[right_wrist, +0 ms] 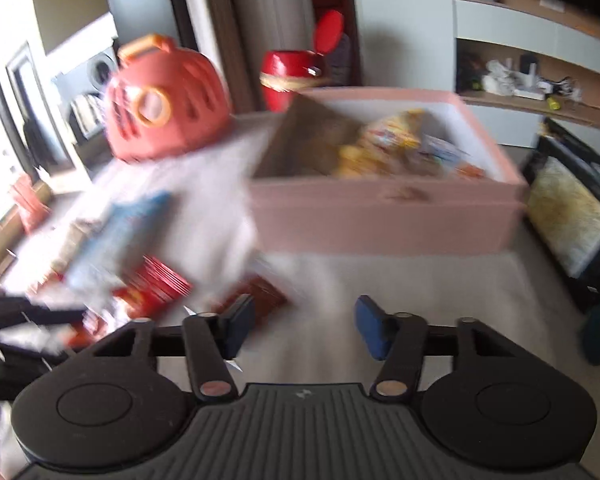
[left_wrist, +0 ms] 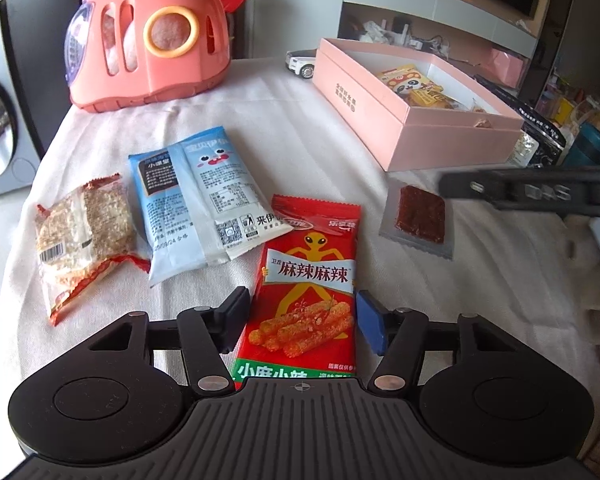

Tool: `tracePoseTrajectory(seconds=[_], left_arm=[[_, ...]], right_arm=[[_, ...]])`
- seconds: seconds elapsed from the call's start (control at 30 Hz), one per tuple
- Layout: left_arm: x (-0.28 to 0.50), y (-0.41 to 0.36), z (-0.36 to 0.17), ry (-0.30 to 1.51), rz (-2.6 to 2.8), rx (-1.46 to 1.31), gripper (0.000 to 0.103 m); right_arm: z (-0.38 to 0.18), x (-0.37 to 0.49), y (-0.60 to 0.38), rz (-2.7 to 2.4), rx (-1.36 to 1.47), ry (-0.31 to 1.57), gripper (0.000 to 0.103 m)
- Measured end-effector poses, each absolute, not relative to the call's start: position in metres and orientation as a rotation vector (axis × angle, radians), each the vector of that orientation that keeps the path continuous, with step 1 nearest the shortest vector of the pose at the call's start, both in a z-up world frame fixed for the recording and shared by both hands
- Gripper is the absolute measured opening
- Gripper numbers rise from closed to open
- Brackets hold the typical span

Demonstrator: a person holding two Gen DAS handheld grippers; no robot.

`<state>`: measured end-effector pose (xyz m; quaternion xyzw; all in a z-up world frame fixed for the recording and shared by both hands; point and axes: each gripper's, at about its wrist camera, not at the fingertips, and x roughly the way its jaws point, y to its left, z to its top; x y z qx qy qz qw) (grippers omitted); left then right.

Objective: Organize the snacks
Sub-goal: 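Grasp the brown jerky square with the right tool while the left tool holds the red packet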

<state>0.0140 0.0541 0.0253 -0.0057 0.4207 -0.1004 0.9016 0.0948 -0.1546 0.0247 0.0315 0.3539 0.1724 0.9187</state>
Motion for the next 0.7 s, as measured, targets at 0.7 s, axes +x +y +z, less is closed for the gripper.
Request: tracePoseTrajectory(seconds=[0.7], left_arm=[[0.010, 0.051, 0.029, 0.904, -0.254, -0.079, 0.060]], right_arm=[[0.024, 0.065, -0.165, 0.409, -0.081, 0.746, 0.028]])
